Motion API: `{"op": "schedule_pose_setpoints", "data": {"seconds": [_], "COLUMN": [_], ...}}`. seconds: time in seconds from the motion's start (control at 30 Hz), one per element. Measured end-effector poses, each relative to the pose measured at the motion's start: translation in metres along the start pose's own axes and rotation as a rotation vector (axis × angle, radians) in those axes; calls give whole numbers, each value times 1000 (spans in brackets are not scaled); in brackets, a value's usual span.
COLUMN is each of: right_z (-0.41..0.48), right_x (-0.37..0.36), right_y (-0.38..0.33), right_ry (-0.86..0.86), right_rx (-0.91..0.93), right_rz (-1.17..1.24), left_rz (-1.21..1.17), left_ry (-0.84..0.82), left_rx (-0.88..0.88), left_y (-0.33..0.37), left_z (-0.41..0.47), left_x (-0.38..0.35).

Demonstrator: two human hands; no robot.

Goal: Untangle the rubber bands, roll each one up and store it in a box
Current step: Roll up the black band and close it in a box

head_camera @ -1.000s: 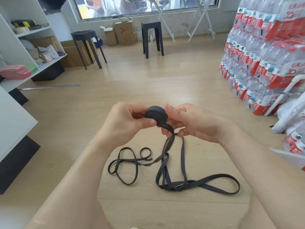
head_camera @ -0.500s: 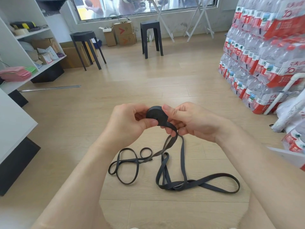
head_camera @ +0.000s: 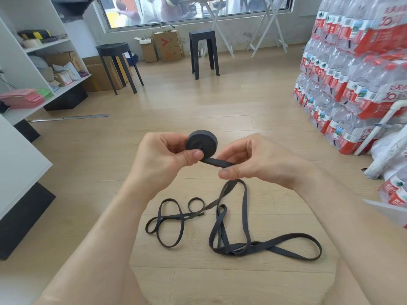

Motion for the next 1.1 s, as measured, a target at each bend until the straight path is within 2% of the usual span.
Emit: {"op": "schedule_pose_setpoints", "data": {"seconds": [0.13,0.27,0.53,0.73,0.83,0.93,1.1], "right_z": [-6,-15,-15,-18,-14,-5,2], "right_x": [13,11,-5,-16,-17,-22,-27], "right_y": [-22,-42,-55,-63,-61,-52,-30], "right_ry": [181,300,301,339,302,174,0], "right_rx": [150,282,385,447,433,392,181], "right_rz": [-210,-451,-705,-898,-867,-734,-452], "left_rz": [25,71,147,194,171,101,-115], "left_ry": [51,-19,-112,-118,-190,-323,-480], "left_rx": [60,120,217,259,315,401,547], "left_y": [-8,-13,-22,-25,-31,-43,-61], "left_z": [0,0,2,3,1,-6,-17], "left_x": [17,10,7,10,3,-7,-24]}}
Point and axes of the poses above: each hand's wrist, its own z-axis towards the middle knuckle, its own x-axis out of the back of the hand, y = z × x, the point moved 10 cm from there along z, towards the middle knuckle, and after that the axes turned 6 degrees about -y, right-handed, at the moved point
